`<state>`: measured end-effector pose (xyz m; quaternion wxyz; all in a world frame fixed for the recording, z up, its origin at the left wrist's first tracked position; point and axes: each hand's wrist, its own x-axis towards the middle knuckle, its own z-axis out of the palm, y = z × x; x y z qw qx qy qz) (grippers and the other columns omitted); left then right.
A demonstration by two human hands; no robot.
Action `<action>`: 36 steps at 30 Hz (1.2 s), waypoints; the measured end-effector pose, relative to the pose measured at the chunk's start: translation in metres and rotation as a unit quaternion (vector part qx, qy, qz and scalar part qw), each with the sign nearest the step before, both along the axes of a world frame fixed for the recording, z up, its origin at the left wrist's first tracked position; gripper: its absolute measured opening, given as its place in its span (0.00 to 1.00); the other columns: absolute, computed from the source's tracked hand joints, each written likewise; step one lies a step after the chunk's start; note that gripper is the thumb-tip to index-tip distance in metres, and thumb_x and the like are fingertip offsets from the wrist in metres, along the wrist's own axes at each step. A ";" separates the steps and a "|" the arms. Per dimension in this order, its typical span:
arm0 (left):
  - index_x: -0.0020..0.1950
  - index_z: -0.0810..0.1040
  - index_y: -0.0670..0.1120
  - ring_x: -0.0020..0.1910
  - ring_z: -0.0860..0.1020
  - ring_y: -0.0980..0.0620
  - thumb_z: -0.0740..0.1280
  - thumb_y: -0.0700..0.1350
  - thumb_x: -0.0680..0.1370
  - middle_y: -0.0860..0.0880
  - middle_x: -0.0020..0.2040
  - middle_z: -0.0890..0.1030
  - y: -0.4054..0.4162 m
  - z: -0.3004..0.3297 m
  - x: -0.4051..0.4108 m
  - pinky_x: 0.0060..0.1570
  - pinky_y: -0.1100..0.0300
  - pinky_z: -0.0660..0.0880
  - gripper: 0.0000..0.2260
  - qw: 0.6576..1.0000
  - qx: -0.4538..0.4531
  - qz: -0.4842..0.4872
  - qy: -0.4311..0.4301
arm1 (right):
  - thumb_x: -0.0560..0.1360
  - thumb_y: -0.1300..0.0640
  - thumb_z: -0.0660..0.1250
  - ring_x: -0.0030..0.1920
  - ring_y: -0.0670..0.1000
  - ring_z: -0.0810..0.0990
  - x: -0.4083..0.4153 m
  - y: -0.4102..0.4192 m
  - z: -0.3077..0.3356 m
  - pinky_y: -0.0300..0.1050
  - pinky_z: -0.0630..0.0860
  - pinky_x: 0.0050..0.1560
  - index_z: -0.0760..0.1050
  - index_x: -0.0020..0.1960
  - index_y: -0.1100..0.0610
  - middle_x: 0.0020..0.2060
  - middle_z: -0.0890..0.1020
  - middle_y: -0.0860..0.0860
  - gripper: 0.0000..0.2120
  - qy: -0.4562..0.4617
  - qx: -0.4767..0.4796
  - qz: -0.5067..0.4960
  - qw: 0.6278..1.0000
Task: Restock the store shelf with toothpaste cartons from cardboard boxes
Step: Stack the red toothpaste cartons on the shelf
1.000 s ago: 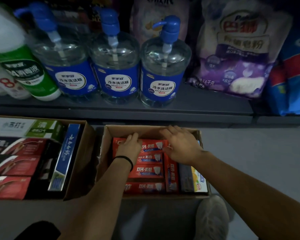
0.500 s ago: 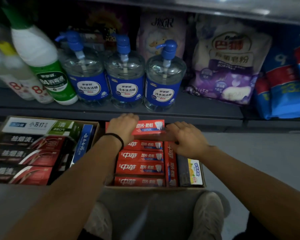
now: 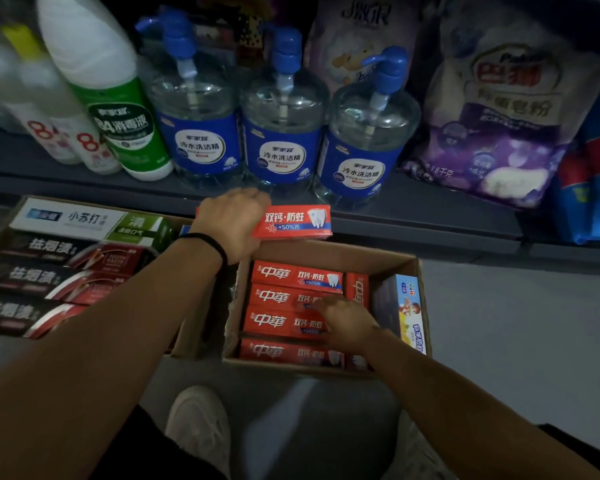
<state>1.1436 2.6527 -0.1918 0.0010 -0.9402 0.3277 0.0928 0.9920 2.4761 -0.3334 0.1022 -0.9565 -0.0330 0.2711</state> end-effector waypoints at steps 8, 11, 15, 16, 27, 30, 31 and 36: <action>0.67 0.67 0.48 0.63 0.70 0.47 0.71 0.48 0.73 0.48 0.63 0.72 -0.006 -0.014 0.011 0.57 0.48 0.70 0.25 1.000 -0.021 0.004 0.016 | 0.74 0.50 0.69 0.71 0.57 0.66 0.007 -0.002 -0.028 0.56 0.66 0.70 0.57 0.75 0.51 0.73 0.64 0.55 0.35 0.043 -0.011 -0.011 0.999; 0.67 0.67 0.48 0.63 0.70 0.47 0.71 0.50 0.73 0.48 0.63 0.72 -0.006 -0.019 0.010 0.58 0.48 0.70 0.25 1.000 -0.019 0.008 0.024 | 0.74 0.53 0.69 0.71 0.57 0.66 0.003 0.000 -0.030 0.57 0.68 0.68 0.55 0.75 0.52 0.72 0.64 0.56 0.35 0.059 -0.016 -0.010 0.998; 0.67 0.66 0.49 0.64 0.70 0.48 0.72 0.51 0.73 0.48 0.63 0.72 -0.007 -0.020 0.008 0.59 0.49 0.70 0.26 0.999 -0.018 0.009 0.029 | 0.75 0.54 0.69 0.70 0.57 0.66 0.000 -0.001 -0.032 0.57 0.69 0.67 0.57 0.74 0.54 0.71 0.64 0.56 0.33 0.048 -0.033 0.005 0.998; 0.67 0.66 0.49 0.64 0.70 0.48 0.72 0.51 0.73 0.48 0.64 0.72 -0.007 -0.020 0.008 0.59 0.49 0.70 0.26 0.999 -0.019 0.010 0.030 | 0.75 0.54 0.68 0.70 0.57 0.67 0.000 -0.001 -0.033 0.56 0.69 0.67 0.58 0.74 0.55 0.71 0.65 0.56 0.32 0.047 -0.040 0.015 0.998; 0.68 0.65 0.49 0.64 0.69 0.48 0.72 0.51 0.72 0.48 0.64 0.71 -0.005 -0.018 0.007 0.59 0.49 0.69 0.27 1.000 -0.003 0.004 0.030 | 0.75 0.51 0.69 0.66 0.55 0.72 0.008 -0.002 -0.023 0.51 0.68 0.68 0.66 0.69 0.57 0.66 0.72 0.56 0.27 0.048 -0.065 0.060 0.995; 0.67 0.66 0.48 0.63 0.70 0.47 0.72 0.50 0.72 0.48 0.63 0.72 -0.001 -0.012 0.007 0.57 0.49 0.70 0.26 1.000 -0.007 -0.001 0.020 | 0.73 0.48 0.71 0.65 0.54 0.73 0.008 -0.005 -0.011 0.50 0.68 0.67 0.67 0.68 0.57 0.65 0.73 0.55 0.28 0.040 -0.077 0.071 0.994; 0.66 0.67 0.48 0.62 0.71 0.47 0.72 0.50 0.72 0.47 0.62 0.72 0.001 -0.009 0.005 0.56 0.49 0.70 0.26 1.000 -0.009 -0.002 0.016 | 0.72 0.47 0.71 0.64 0.54 0.73 0.007 -0.005 -0.006 0.50 0.69 0.67 0.67 0.68 0.57 0.65 0.74 0.55 0.28 0.037 -0.076 0.071 0.994; 0.63 0.69 0.47 0.60 0.72 0.47 0.71 0.49 0.72 0.47 0.60 0.74 0.004 0.024 -0.007 0.52 0.51 0.72 0.23 0.999 -0.032 -0.018 -0.014 | 0.72 0.47 0.71 0.58 0.53 0.76 0.006 -0.014 0.043 0.48 0.71 0.62 0.71 0.64 0.55 0.60 0.77 0.54 0.25 -0.019 -0.071 0.056 0.996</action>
